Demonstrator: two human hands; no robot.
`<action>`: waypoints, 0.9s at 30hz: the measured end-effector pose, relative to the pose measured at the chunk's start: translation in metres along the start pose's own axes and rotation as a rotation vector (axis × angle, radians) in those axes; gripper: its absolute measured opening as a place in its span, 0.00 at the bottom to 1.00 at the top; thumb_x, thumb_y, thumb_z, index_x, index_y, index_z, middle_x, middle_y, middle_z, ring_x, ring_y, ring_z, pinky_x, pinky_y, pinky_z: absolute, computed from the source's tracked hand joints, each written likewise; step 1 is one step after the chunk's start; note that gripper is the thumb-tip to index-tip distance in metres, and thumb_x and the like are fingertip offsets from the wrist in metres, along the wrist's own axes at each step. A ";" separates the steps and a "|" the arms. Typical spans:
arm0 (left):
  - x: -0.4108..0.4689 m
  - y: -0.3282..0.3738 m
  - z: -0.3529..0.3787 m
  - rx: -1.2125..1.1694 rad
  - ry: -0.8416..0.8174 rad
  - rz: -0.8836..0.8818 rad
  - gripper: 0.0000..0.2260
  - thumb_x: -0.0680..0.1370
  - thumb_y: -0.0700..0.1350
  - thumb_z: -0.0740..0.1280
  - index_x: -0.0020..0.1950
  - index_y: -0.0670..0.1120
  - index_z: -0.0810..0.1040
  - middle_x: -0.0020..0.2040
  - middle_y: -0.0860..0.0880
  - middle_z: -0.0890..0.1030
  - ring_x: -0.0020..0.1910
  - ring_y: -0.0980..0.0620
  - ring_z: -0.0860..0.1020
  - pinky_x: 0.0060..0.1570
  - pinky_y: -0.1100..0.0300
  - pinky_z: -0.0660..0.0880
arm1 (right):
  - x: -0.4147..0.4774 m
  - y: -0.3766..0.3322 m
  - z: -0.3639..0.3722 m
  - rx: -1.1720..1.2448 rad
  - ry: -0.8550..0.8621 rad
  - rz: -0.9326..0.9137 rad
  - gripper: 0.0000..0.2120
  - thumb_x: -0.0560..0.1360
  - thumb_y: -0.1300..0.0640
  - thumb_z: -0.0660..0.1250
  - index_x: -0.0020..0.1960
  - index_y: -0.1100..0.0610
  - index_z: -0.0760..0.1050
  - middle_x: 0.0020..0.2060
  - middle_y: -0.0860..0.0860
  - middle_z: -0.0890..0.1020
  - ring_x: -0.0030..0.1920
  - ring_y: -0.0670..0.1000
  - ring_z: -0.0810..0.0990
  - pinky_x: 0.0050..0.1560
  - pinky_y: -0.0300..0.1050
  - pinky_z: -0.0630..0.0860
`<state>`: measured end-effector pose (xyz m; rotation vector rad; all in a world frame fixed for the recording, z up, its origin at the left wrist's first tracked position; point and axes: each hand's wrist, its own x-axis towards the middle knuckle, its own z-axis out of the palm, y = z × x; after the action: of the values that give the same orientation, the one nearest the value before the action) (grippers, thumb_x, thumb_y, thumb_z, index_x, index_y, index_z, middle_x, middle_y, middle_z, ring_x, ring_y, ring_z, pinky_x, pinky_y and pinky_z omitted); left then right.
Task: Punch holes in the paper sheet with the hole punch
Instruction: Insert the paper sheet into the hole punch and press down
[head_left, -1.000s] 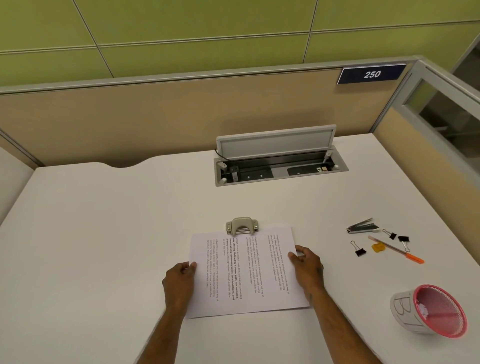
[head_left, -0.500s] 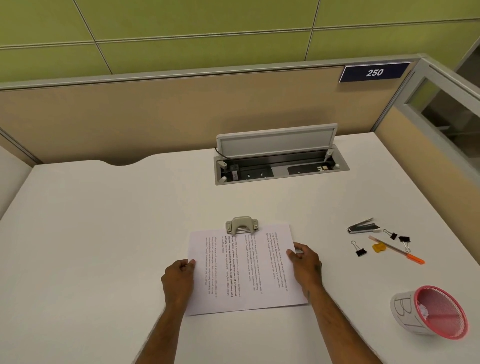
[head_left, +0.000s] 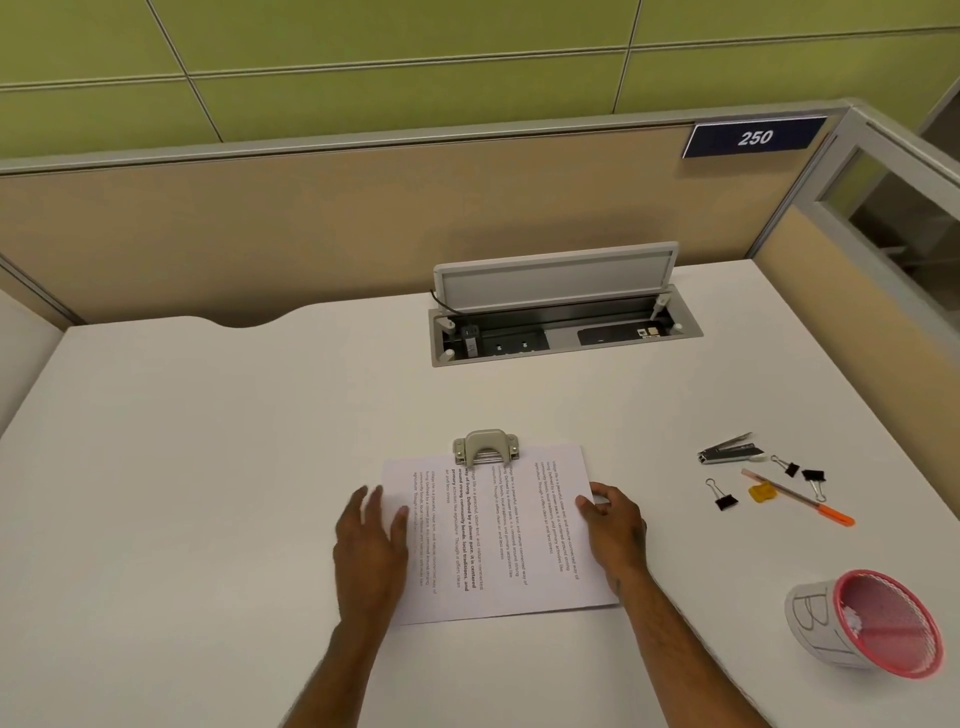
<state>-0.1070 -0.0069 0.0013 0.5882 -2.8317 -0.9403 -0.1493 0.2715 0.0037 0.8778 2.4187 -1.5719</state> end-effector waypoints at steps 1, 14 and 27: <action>-0.004 0.000 0.004 0.065 -0.039 0.105 0.26 0.81 0.56 0.55 0.75 0.43 0.66 0.77 0.42 0.63 0.75 0.42 0.62 0.72 0.46 0.62 | 0.000 0.000 0.000 -0.002 0.000 0.000 0.15 0.78 0.58 0.66 0.64 0.59 0.75 0.57 0.58 0.82 0.52 0.55 0.80 0.54 0.48 0.78; -0.018 -0.022 0.041 0.387 -0.269 0.305 0.35 0.78 0.68 0.39 0.79 0.50 0.41 0.80 0.52 0.39 0.79 0.53 0.39 0.77 0.54 0.41 | 0.003 0.002 0.003 -0.009 0.009 0.010 0.14 0.78 0.58 0.67 0.63 0.57 0.75 0.54 0.57 0.83 0.49 0.53 0.79 0.50 0.43 0.74; -0.018 -0.023 0.044 0.389 -0.249 0.296 0.33 0.80 0.66 0.46 0.80 0.51 0.46 0.81 0.52 0.47 0.79 0.53 0.45 0.76 0.54 0.43 | -0.008 -0.042 0.064 -0.662 -0.085 -0.670 0.34 0.80 0.41 0.55 0.79 0.56 0.49 0.79 0.51 0.48 0.79 0.52 0.46 0.77 0.49 0.49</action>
<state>-0.0924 0.0080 -0.0473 0.0713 -3.2272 -0.4409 -0.1775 0.2007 0.0115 -0.1284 3.0200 -0.7486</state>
